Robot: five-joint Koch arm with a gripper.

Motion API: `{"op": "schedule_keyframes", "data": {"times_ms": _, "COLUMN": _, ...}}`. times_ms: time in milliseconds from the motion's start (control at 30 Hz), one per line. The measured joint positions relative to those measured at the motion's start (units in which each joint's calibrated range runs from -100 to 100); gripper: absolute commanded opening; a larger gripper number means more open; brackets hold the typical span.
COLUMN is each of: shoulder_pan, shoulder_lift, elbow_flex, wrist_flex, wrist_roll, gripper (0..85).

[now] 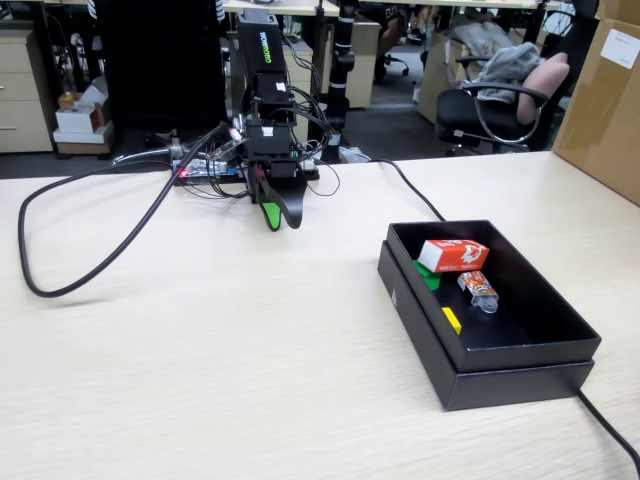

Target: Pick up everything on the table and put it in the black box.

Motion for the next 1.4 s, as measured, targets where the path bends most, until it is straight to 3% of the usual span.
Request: {"op": "schedule_keyframes", "data": {"times_ms": 1400, "shoulder_pan": -0.2, "shoulder_lift": -0.1, "elbow_flex": -1.1, "wrist_flex": 2.0, "wrist_roll": 0.1, "gripper": 50.4}}
